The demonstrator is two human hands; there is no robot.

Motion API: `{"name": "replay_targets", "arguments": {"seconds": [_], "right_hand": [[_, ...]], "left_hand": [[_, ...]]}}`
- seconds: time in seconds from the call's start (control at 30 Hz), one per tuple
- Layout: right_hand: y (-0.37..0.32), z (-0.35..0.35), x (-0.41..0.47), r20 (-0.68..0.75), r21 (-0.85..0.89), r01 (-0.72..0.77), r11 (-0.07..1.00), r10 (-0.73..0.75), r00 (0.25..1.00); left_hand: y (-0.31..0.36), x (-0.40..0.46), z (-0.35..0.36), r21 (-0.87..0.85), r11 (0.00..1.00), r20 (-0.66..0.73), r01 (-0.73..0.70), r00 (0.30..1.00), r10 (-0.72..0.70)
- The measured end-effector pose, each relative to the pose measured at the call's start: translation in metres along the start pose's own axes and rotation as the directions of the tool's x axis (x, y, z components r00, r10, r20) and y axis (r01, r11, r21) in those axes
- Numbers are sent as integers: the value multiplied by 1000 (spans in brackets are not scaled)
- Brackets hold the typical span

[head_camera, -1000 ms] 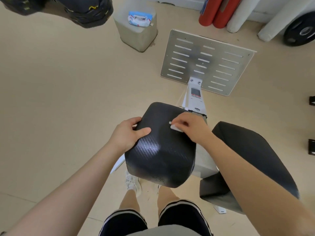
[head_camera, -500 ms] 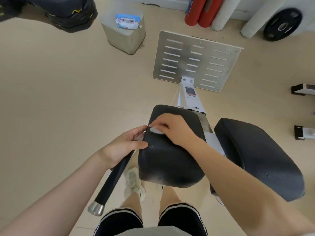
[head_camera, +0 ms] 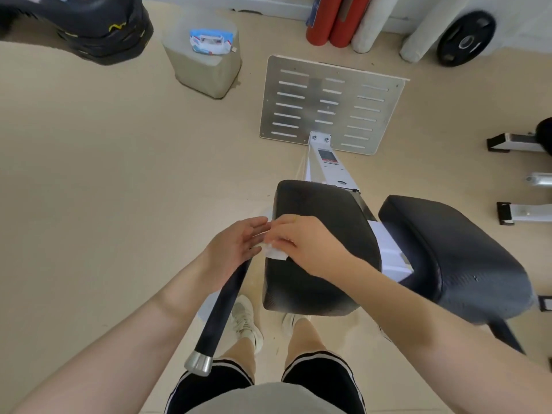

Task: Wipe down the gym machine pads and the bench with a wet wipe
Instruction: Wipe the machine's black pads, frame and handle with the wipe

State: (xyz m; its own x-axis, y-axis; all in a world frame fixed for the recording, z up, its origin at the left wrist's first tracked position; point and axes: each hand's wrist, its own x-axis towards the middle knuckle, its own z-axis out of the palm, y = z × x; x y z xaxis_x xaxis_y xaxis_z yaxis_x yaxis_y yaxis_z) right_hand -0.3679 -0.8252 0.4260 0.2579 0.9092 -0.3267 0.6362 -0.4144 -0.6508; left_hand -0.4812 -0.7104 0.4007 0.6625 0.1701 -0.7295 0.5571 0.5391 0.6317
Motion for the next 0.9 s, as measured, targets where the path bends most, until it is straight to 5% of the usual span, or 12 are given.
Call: {"name": "replay_targets", "arguments": {"seconds": [0.07, 0.23, 0.43, 0.6, 0.7, 0.8, 0.9], "right_hand": [[9, 1, 4, -36, -23, -41, 999, 40, 999], [36, -11, 34, -150, -47, -409, 911, 398, 905], [-25, 28, -10, -181, -152, -234, 960, 205, 962], [-25, 41, -23, -301, -144, -237, 961, 185, 935], [4, 22, -40, -413, -193, -464, 865, 357, 838], [32, 5, -65, -545, 24, -707, 707, 602, 584], [29, 11, -64, -562, 54, -730, 681, 625, 542]], "left_hand": [[0, -3, 3, 55, 998, 26, -8, 1000, 6], [-9, -7, 8, 67, 997, 49, -43, 998, 40], [-14, -8, 3, -3, 999, 56, -48, 997, 48], [-11, -9, 13, -12, 1000, 4, -3, 1000, 3], [-5, -16, 21, 354, 935, -16, -33, 999, 41], [-5, -23, 27, 520, 852, 16, -65, 998, 66], [-9, -26, 32, 596, 794, 10, -119, 990, 140]]}}
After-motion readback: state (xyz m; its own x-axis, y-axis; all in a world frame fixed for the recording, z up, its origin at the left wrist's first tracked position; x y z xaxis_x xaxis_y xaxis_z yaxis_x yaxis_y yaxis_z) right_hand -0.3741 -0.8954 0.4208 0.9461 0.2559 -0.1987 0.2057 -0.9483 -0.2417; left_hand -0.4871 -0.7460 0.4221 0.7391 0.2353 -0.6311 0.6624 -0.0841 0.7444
